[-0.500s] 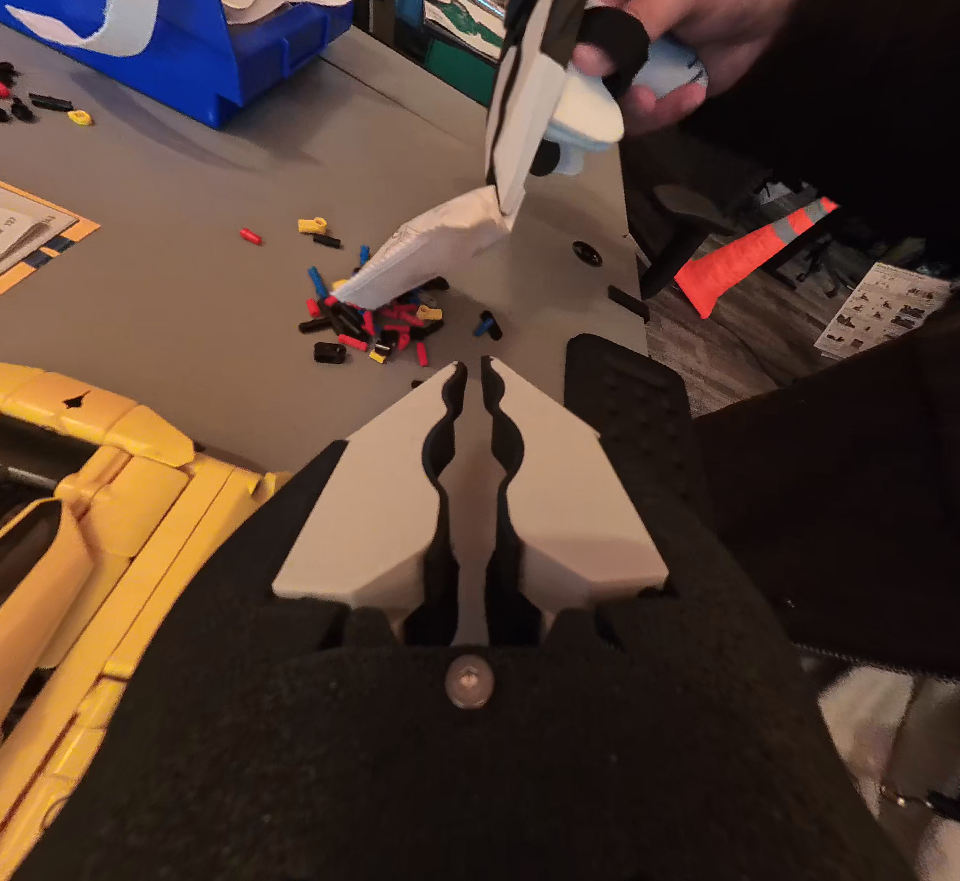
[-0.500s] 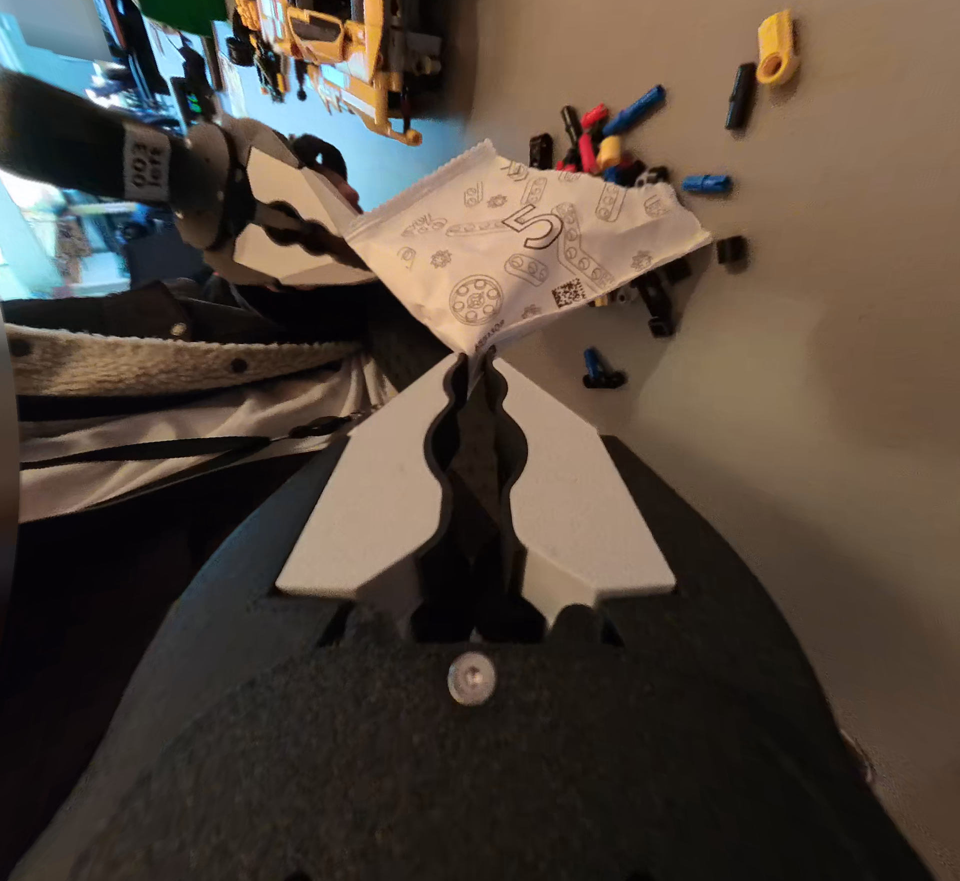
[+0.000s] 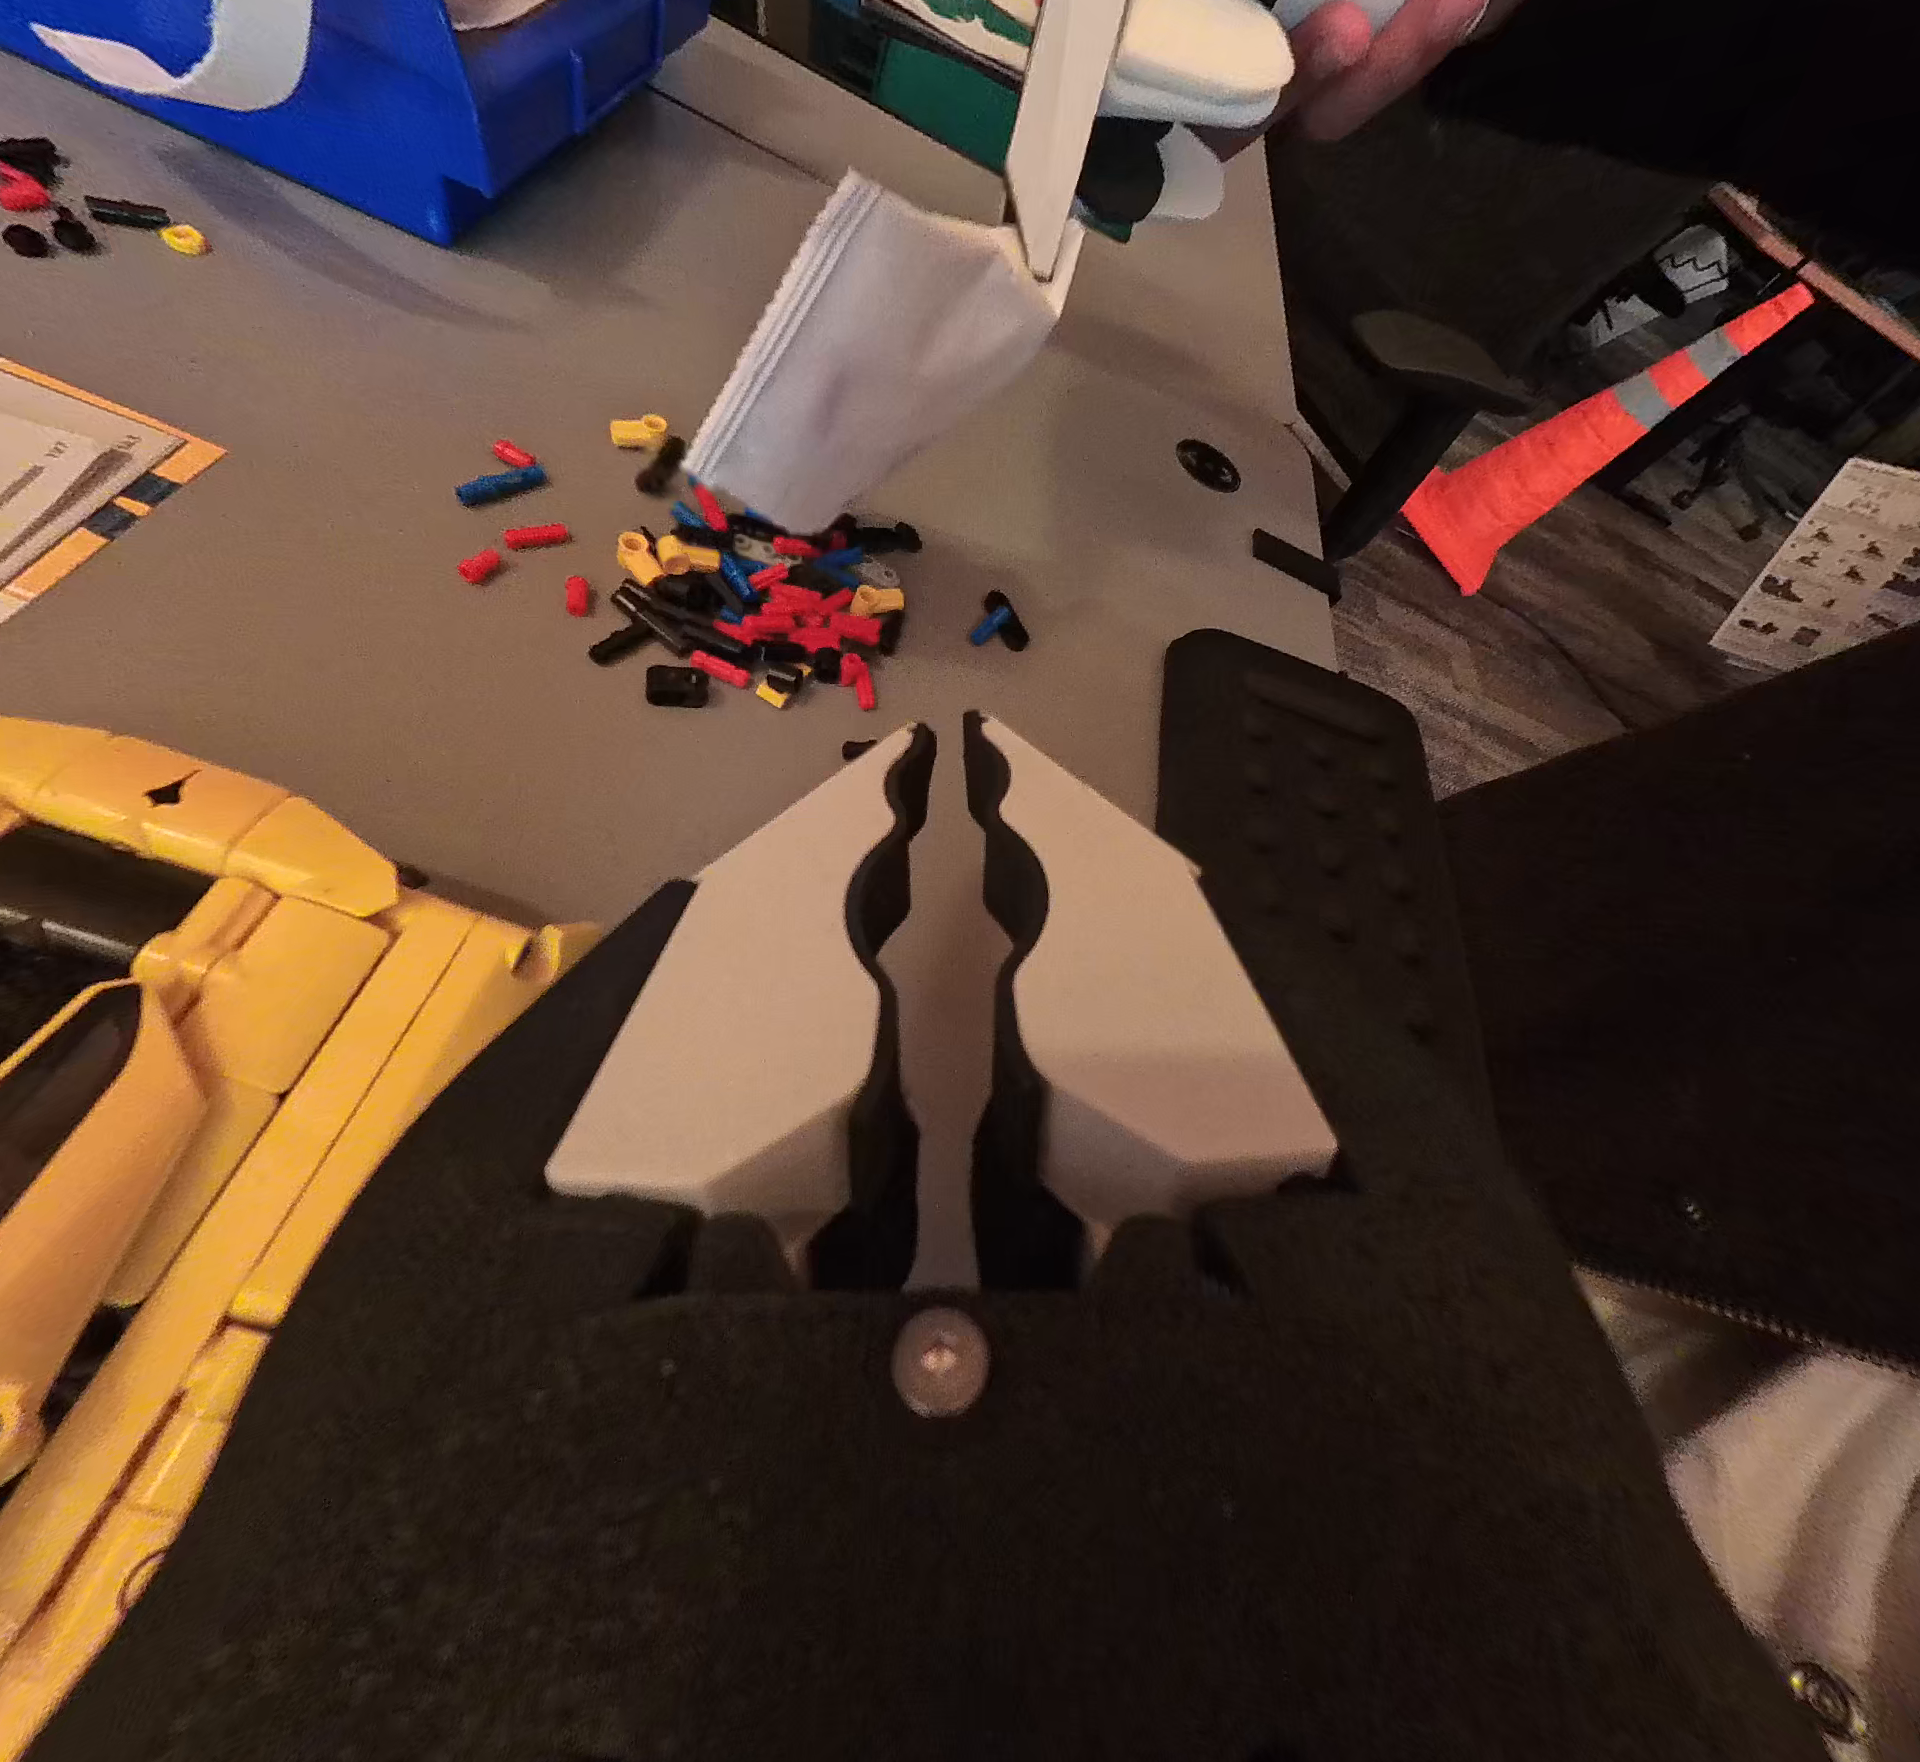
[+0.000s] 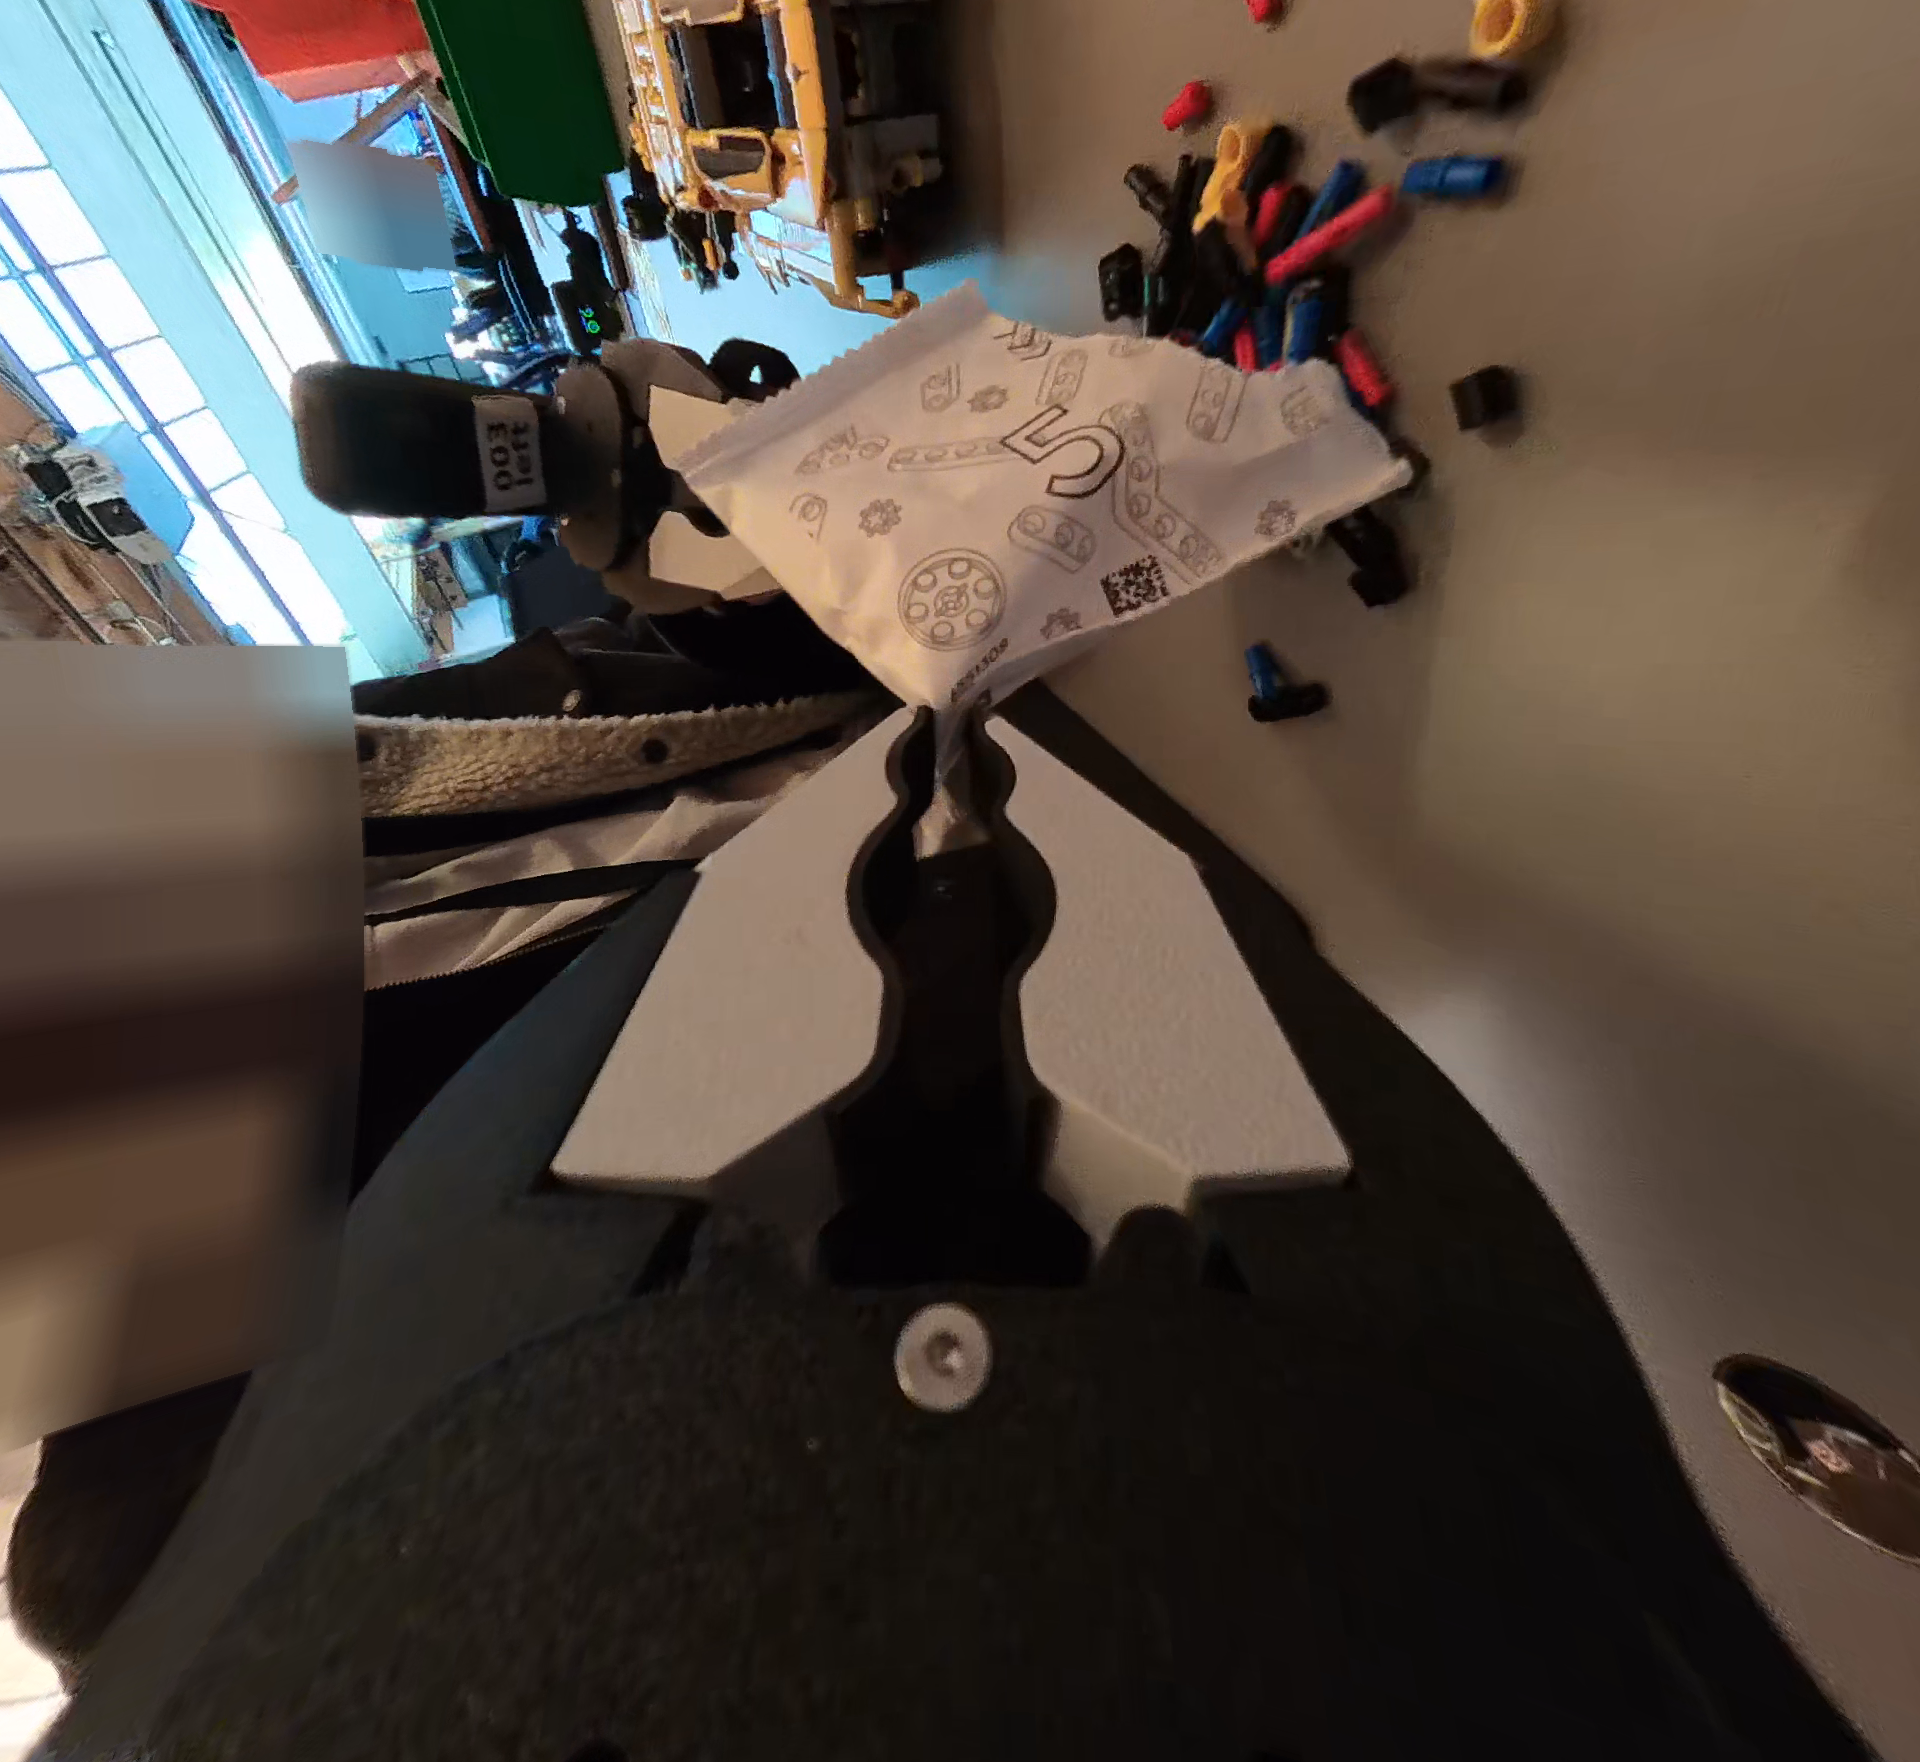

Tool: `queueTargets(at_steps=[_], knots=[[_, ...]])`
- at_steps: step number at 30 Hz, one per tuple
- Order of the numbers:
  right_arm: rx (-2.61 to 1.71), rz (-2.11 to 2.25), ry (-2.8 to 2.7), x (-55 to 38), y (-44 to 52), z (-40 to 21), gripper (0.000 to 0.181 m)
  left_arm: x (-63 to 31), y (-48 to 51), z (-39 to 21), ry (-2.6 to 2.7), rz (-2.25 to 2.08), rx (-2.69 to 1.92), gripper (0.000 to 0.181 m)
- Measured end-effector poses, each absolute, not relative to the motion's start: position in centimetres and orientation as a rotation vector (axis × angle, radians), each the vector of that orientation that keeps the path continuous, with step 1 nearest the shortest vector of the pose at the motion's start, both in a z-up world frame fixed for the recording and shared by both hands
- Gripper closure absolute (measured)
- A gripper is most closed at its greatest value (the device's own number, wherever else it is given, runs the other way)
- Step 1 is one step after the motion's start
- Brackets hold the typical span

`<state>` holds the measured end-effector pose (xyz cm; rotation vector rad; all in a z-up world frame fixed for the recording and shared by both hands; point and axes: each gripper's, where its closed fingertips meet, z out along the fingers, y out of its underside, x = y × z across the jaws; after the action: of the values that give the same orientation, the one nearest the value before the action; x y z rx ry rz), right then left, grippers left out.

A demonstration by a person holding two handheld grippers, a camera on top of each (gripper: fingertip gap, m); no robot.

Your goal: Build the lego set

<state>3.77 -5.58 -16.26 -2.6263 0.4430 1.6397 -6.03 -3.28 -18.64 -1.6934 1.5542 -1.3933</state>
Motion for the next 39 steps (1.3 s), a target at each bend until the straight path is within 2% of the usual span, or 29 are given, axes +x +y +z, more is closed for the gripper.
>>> queueTargets(at_steps=[9,13,18,20,23,27,32,39], knots=[[-2.569,1.752,0.493,5.5,-6.0,-14.2,0.177,-5.9,-3.1,-18.5,1.567,-1.379,-1.657,0.175],[-2.652,1.755,0.413,5.4,-6.0,-14.0,0.177,-4.8,-0.9,-14.7,1.566,-1.264,-1.457,0.154],[-2.8,1.722,0.172,3.5,-6.6,-13.2,0.177,-2.8,-1.8,-12.2,1.856,-1.139,-1.156,0.151],[-2.826,1.7,0.107,2.8,-6.4,-12.9,0.176,-2.3,-3.0,-11.7,1.948,-1.178,-1.087,0.156],[-2.832,1.7,0.032,2.0,-6.4,-12.5,0.176,-1.5,-3.1,-11.7,1.985,-1.149,-1.039,0.173],[-2.749,1.665,0.029,2.6,-5.4,-12.0,0.175,-0.8,-2.2,-11.5,1.957,-1.148,-1.042,0.181],[-2.466,1.528,-0.186,4.6,-4.1,-11.0,0.156,0.4,-0.9,-11.2,1.871,-1.329,-1.123,0.181],[-2.047,1.035,-0.466,6.9,-3.2,-13.2,0.151,1.7,0.2,-11.2,1.81,-1.562,-1.206,0.181]])
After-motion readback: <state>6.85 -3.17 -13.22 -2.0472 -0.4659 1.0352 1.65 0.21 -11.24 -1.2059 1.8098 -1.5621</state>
